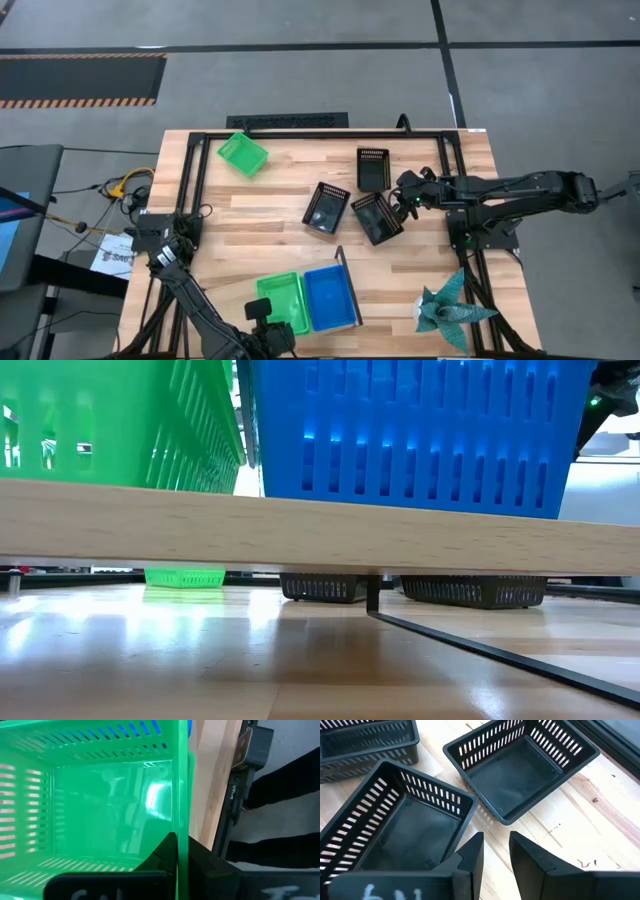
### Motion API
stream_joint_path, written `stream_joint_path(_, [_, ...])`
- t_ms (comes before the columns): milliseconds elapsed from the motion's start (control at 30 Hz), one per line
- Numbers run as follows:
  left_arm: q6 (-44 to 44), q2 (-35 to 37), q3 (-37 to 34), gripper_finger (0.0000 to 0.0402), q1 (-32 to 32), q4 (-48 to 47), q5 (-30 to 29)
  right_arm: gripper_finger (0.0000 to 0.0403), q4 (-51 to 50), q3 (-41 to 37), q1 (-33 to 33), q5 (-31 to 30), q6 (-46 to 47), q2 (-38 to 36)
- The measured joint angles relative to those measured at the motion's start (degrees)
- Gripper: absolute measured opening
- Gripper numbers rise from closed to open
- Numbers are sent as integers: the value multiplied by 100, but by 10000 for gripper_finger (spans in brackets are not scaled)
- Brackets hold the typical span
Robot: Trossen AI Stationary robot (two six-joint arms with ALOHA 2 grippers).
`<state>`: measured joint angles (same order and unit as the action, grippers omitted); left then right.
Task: Stack baskets on shelf by color
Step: Stack the bottom green basket on top of the green basket
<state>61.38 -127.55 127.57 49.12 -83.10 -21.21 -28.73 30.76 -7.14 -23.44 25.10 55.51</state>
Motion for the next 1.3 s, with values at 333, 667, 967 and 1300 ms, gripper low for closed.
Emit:
stream_joint_path(333, [-330, -6, -305, 0, -77, 307, 20, 118, -5, 0, 2, 2, 0, 0])
stream_joint_path(667, [-301, -9, -372, 0, -118, 438, 286, 118, -107, 0, 2, 2, 0, 0])
stream_joint_path(967, [-212, -9, -372, 2, -120, 461, 304, 118, -105, 0, 0, 23, 2, 0])
stream_joint_path(1300, [-161, -9, -372, 93, -157, 463, 392, 118, -105, 0, 0, 105, 4, 0])
